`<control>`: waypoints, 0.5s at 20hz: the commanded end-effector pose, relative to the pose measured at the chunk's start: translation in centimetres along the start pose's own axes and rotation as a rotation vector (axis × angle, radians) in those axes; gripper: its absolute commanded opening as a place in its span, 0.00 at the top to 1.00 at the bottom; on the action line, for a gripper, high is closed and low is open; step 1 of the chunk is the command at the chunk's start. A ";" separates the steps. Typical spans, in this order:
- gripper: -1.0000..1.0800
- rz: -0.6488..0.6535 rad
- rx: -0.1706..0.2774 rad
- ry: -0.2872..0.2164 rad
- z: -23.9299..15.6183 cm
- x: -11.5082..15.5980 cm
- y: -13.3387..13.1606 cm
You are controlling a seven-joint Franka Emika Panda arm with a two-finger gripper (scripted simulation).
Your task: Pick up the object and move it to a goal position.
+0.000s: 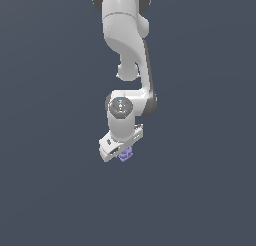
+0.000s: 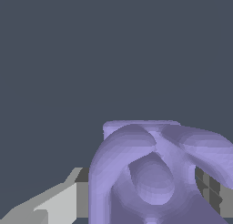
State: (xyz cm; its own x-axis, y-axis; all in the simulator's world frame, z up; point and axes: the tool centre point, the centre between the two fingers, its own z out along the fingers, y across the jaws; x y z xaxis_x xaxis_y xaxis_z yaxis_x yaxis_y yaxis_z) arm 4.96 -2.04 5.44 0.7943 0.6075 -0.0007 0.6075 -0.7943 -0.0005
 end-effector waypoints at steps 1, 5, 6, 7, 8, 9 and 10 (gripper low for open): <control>1.00 0.000 -0.001 0.000 -0.8 -0.4 -0.7; 1.00 0.000 -0.001 0.000 -2.4 -1.3 -2.4; 1.00 0.000 -0.001 0.000 -2.9 -1.6 -2.9; 1.00 0.000 -0.001 0.000 -3.4 -1.8 -3.3; 1.00 0.000 -0.001 0.000 -3.9 -2.1 -3.8; 1.00 0.000 -0.001 0.000 -4.3 -2.3 -4.3; 1.00 0.000 -0.001 0.000 -4.8 -2.6 -4.7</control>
State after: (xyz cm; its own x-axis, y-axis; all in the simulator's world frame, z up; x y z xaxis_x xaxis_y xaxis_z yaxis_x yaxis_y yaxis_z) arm 0.81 -0.18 9.52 0.7941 0.6078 -0.0008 0.6078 -0.7941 0.0003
